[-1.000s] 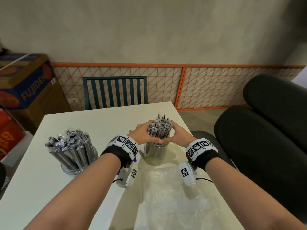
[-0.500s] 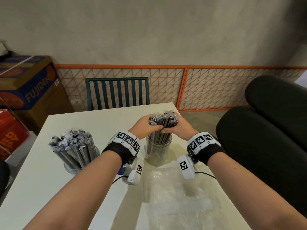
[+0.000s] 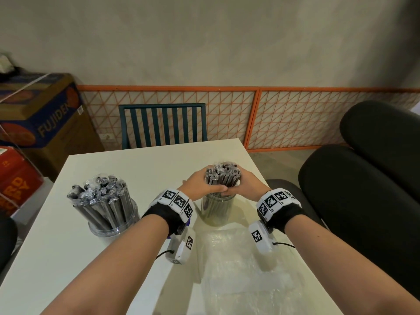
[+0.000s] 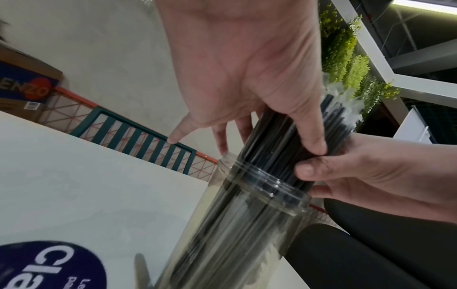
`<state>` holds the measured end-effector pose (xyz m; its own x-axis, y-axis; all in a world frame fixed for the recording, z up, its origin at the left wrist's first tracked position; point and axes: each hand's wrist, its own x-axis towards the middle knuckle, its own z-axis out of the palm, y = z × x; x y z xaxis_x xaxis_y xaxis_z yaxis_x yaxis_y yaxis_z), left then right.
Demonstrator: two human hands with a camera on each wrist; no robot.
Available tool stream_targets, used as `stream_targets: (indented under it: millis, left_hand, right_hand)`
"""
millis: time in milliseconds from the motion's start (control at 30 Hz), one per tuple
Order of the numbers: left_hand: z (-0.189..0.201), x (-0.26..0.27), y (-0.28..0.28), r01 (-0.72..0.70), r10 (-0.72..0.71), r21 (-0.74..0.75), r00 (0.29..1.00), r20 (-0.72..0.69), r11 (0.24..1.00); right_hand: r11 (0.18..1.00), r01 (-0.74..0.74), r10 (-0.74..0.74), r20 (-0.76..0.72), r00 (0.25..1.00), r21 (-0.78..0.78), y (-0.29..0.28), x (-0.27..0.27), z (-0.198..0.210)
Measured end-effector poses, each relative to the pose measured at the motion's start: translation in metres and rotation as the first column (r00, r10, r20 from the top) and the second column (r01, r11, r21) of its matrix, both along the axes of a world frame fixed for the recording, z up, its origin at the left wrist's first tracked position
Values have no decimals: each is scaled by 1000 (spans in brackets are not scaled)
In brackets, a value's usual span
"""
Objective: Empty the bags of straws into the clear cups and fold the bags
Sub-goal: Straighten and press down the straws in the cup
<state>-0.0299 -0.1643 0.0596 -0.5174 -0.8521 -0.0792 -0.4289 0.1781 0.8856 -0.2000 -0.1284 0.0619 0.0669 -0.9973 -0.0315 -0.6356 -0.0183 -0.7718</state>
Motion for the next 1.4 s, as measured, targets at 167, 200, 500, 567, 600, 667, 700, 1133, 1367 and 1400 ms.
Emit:
stream_targets:
  millis: [167, 200, 500, 567, 600, 667, 700, 1133, 1367, 1400]
  left_hand:
    - [12, -7, -2, -66, 84, -189, 992, 90, 980]
    - [13, -6, -1, -65, 87, -192, 990, 111, 979]
    - [0, 4, 10, -76, 80, -28, 976, 200, 997]
    - [4, 5, 10, -72, 75, -22, 984, 161, 997]
    - [3, 5, 9, -69, 71, -18, 987, 147, 997]
    - [5, 6, 9, -56, 58, -18, 989, 137, 998]
    - [7, 7, 11, -51, 54, -24, 989, 134, 998]
    - [2, 21, 17, -63, 69, -38, 978, 195, 997]
    - [-5, 37, 38, -123, 111, 34, 960, 256, 992]
    - [-7, 41, 43, -125, 105, 60, 960, 260, 990]
  right_hand:
    - [994, 69, -65, 54, 996, -80, -3, 1, 11]
    - [996, 58, -54, 62, 997, -73, -3, 0, 11]
    - [997, 47, -49, 35, 998, 59, 0, 0, -7]
    - [998, 44, -46, 34, 998, 53, -1, -2, -6]
    - [998, 37, -39, 32, 999, 49, -1, -3, -6]
    - [998, 27, -29, 31, 999, 53, -1, -4, -5]
    - [998, 24, -26, 32, 999, 57, -1, -5, -5]
    - [997, 42, -44, 26, 999, 64, 11, -19, -11]
    - [974, 136, -117, -110, 987, 181, 38, -20, -18]
    - [964, 155, -122, -158, 980, 216, 43, -18, -19]
